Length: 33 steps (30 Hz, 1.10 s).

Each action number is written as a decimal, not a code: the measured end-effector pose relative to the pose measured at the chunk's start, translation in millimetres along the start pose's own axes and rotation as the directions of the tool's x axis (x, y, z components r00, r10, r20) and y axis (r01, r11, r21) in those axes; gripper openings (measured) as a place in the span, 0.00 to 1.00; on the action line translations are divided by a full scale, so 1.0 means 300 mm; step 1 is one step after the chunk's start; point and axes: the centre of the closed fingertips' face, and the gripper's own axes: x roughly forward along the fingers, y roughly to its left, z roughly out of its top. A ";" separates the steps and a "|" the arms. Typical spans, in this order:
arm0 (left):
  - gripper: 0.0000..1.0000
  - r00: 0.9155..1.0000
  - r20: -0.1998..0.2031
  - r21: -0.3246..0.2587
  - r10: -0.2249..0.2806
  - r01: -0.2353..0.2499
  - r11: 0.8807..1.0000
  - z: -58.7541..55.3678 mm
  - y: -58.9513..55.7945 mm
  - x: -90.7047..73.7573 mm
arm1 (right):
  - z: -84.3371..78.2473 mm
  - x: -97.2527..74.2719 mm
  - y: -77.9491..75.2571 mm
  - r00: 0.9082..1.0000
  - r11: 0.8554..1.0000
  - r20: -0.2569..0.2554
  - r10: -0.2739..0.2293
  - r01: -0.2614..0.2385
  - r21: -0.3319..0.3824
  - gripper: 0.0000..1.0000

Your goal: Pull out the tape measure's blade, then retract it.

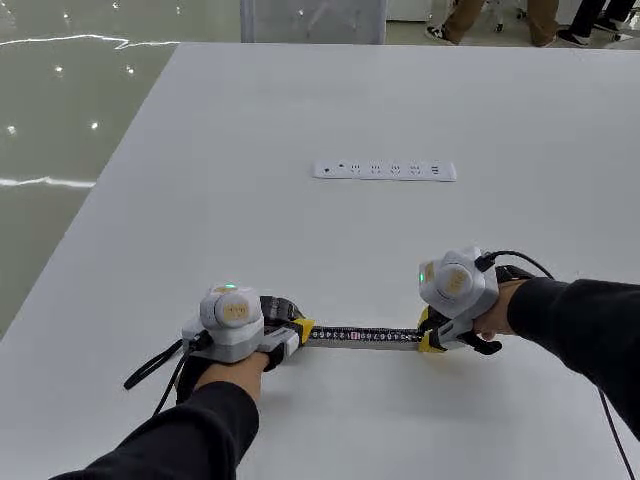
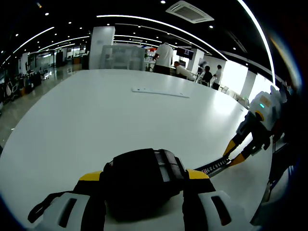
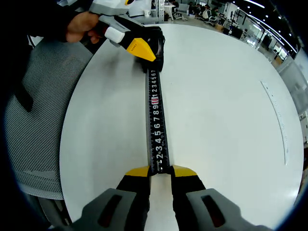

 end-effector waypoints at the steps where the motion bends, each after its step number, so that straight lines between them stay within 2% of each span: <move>1: 0.61 1.000 0.000 0.000 0.000 0.000 1.000 0.000 0.000 -0.001 | 0.002 0.001 0.001 1.000 1.000 0.001 0.000 0.000 -0.004 0.12; 10: 0.61 1.000 -0.002 -0.002 0.001 -0.001 1.000 -0.001 0.001 0.000 | 0.021 0.009 0.001 1.000 1.000 0.016 -0.006 0.006 0.015 0.12; 33: 0.61 1.000 -0.016 -0.010 0.010 -0.011 1.000 -0.003 0.002 0.002 | 0.069 0.029 0.000 0.999 1.000 0.041 -0.017 0.018 -0.014 0.13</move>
